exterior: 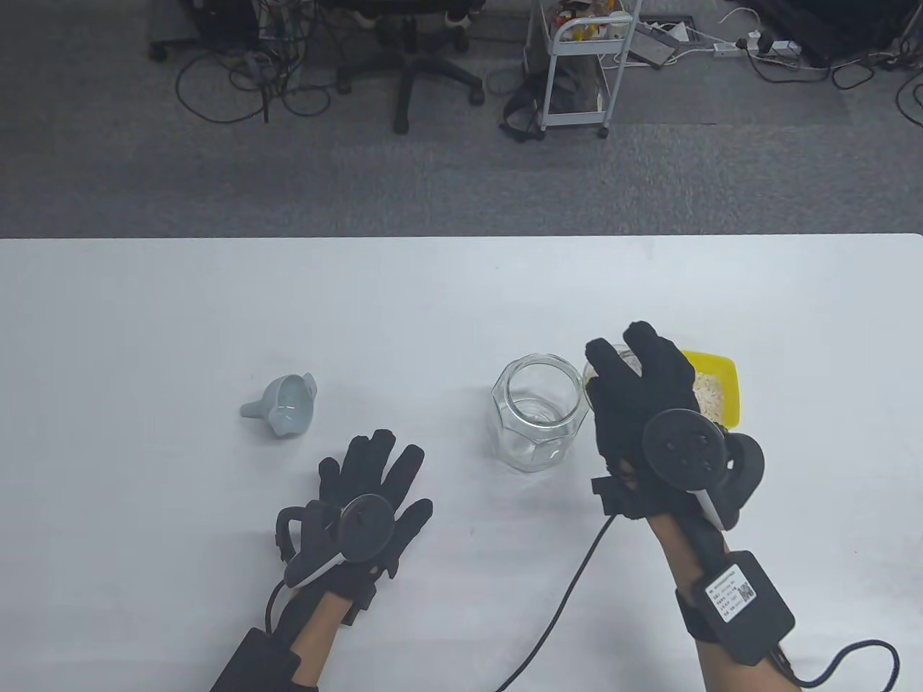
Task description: Transfer rice through funnel into glass jar
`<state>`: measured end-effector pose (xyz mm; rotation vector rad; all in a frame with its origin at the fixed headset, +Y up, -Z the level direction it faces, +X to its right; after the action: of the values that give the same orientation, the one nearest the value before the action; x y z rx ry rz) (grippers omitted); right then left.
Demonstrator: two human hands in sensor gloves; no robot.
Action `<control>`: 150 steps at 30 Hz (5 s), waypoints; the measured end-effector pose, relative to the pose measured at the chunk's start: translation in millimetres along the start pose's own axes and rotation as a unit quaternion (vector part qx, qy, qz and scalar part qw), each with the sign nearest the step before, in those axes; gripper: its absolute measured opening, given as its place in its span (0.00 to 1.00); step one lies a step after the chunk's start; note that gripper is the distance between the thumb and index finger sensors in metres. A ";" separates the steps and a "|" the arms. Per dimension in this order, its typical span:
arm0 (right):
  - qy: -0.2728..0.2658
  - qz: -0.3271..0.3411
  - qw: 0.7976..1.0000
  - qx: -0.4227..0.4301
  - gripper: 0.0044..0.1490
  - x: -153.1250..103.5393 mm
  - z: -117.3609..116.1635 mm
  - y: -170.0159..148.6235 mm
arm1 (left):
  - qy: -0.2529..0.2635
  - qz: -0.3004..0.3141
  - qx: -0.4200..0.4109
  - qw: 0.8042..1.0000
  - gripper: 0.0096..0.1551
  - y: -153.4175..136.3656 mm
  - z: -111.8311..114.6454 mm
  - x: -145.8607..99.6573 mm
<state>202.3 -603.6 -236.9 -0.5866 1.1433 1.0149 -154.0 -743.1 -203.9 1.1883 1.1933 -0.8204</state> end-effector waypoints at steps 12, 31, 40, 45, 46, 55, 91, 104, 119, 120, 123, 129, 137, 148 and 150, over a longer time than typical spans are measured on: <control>0.134 -0.028 0.988 -0.074 0.29 -38.3 -81.9 -80.3 | 0.007 -0.008 0.006 1.000 0.43 -3.0 -2.9 -0.6; 0.189 -0.040 0.968 -0.163 0.33 -43.3 -111.0 -83.4 | 0.005 -0.003 0.006 1.000 0.43 -1.0 -1.6 -1.4; 0.231 -0.059 0.955 -0.174 0.38 -44.3 -115.9 -85.4 | -0.003 -0.007 0.004 1.000 0.43 -1.6 -0.8 -0.7; 0.244 -0.066 0.950 -0.185 0.40 -45.5 -117.2 -84.4 | -0.005 -0.008 0.004 1.000 0.43 -2.1 -0.8 -0.7; 0.252 -0.069 0.947 -0.186 0.41 -45.9 -117.1 -84.4 | -0.005 -0.009 0.003 1.000 0.43 -2.7 -1.0 -0.6; 0.196 -0.076 0.969 -0.128 0.49 -48.9 -72.1 -79.9 | 0.007 -0.015 0.000 1.000 0.43 -5.4 -3.1 -0.1; 0.242 -0.242 0.932 -0.121 0.57 -43.3 -43.4 -135.8 | 0.090 -0.434 0.058 0.895 0.37 -152.7 -29.5 31.6; 0.248 -0.248 0.930 -0.114 0.57 -43.1 -45.4 -139.9 | 0.169 -0.331 -0.087 0.924 0.24 -124.8 -60.8 21.6; 0.247 -0.239 0.932 -0.117 0.57 -42.9 -48.9 -141.1 | 0.033 -0.136 -0.238 0.961 0.24 62.5 -93.2 79.3; 0.248 -0.238 0.932 -0.116 0.57 -42.9 -48.8 -141.1 | 0.016 -0.132 -0.247 0.960 0.25 69.0 -87.9 84.2; 0.245 -0.235 0.934 -0.116 0.57 -42.7 -48.3 -139.8 | -0.023 -0.133 -0.288 0.948 0.25 81.2 -74.7 94.8; 0.254 -0.228 0.932 -0.125 0.57 -43.1 -53.0 -137.9 | -0.072 -0.159 -0.249 0.953 0.25 88.4 -56.6 113.0; 0.260 -0.237 0.928 -0.120 0.57 -43.1 -54.4 -141.5 | -0.084 -0.192 -0.179 0.961 0.26 93.3 -43.8 128.8; 0.270 -0.239 0.923 -0.133 0.57 -43.6 -57.0 -140.2 | -0.070 -0.219 -0.026 0.973 0.29 109.4 -45.5 136.2; 0.270 -0.238 0.923 -0.133 0.57 -43.7 -57.3 -140.0 | -0.065 -0.213 -0.013 0.975 0.32 109.1 -45.6 135.0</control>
<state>296.8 -729.3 -230.3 -1.3547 1.2530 0.5941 -32.1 -659.6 -305.9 0.8513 1.3644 -1.1796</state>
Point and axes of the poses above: the tracker on the back of each hand, its own y axis roughly to the thumb side, its own x axis roughly from the wrist to the fingertips, z = x × y, the point moved 2 cm from there along x, roughly from the wrist to the fingertips, and after that the axes turned 6 degrees about y, right-handed, at the moved point
